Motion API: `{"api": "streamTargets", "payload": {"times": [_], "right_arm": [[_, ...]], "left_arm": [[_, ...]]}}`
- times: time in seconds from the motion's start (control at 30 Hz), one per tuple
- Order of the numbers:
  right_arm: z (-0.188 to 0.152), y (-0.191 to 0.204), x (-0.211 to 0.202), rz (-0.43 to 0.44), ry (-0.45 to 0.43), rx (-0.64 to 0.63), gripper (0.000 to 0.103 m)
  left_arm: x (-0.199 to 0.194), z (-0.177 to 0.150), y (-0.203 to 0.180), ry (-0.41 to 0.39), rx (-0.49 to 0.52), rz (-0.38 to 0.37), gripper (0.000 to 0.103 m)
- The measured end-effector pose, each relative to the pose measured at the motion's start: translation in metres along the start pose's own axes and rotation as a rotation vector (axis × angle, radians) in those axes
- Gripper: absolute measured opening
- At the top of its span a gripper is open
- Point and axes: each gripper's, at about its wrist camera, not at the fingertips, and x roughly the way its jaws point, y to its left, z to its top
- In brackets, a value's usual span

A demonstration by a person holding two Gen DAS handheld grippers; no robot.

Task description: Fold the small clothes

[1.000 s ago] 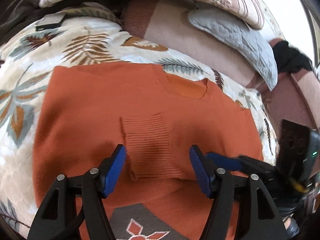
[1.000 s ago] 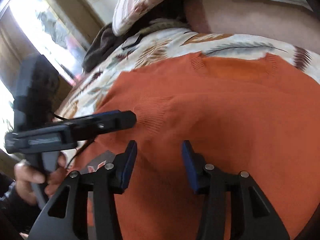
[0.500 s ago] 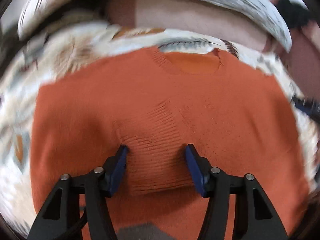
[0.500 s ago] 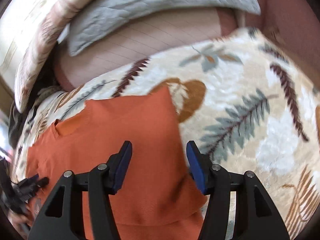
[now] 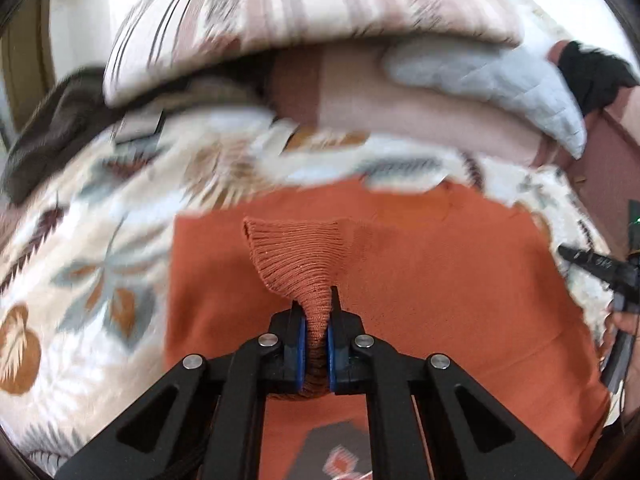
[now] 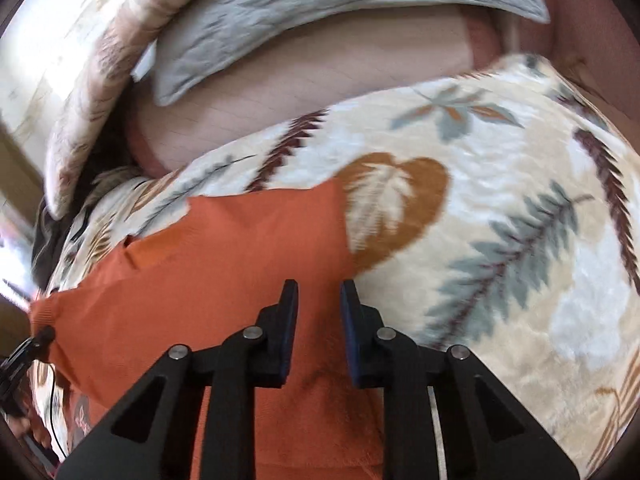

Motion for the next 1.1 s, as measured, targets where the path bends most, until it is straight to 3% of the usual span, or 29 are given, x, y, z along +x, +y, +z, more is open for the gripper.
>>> {"api": "streamTargets", "payload": {"times": [0.1,0.17,0.2,0.27,0.3,0.4,0.43,0.47,0.5,0.57,0.7,0.83,0.97,1.1], "right_arm": [[-0.006,0.005,0.02,-0.018,0.071,-0.012,0.023],[-0.007,0.006,0.022,-0.032,0.08,-0.026,0.027],[-0.007,0.006,0.02,-0.046,0.069,-0.039,0.033],[-0.004,0.008,0.008,-0.1,0.007,-0.078,0.076],[-0.003,0.007,0.004,-0.121,-0.015,-0.088,0.079],[-0.003,-0.003,0.014,-0.114,0.021,-0.054,0.079],[-0.004,-0.011,0.024,-0.068,0.069,-0.005,0.072],[-0.008,-0.016,0.031,-0.041,0.104,0.025,0.055],[-0.009,-0.017,0.034,-0.053,0.111,0.03,0.052],[-0.008,-0.009,0.033,-0.092,0.097,-0.039,0.036],[-0.009,-0.003,0.036,-0.108,0.087,-0.092,0.036],[-0.012,0.009,0.005,-0.063,0.04,-0.099,0.037],[-0.03,0.029,-0.024,0.006,0.051,-0.135,0.062],[-0.07,0.047,-0.039,0.067,0.131,-0.172,0.062]], "left_arm": [[0.028,-0.012,0.01,0.101,-0.004,0.069,0.008],[0.034,-0.014,0.012,0.11,-0.003,0.078,0.009],[0.035,-0.013,0.012,0.107,-0.003,0.081,0.009],[0.036,-0.01,0.011,0.107,-0.01,0.081,0.009],[0.036,-0.01,0.011,0.11,-0.007,0.081,0.009],[0.036,-0.011,0.011,0.117,0.024,0.099,0.015],[0.037,-0.012,0.011,0.12,0.029,0.101,0.017],[0.038,-0.012,0.012,0.122,0.03,0.099,0.019],[0.039,-0.012,0.014,0.125,0.026,0.095,0.019],[0.04,-0.013,0.015,0.125,0.021,0.088,0.02],[0.039,-0.015,0.015,0.107,0.032,0.087,0.021],[0.022,-0.018,0.018,0.081,0.014,0.075,0.028],[-0.007,-0.029,0.016,0.043,0.019,0.048,0.036],[-0.026,-0.056,0.005,0.054,0.042,0.018,0.041]]}}
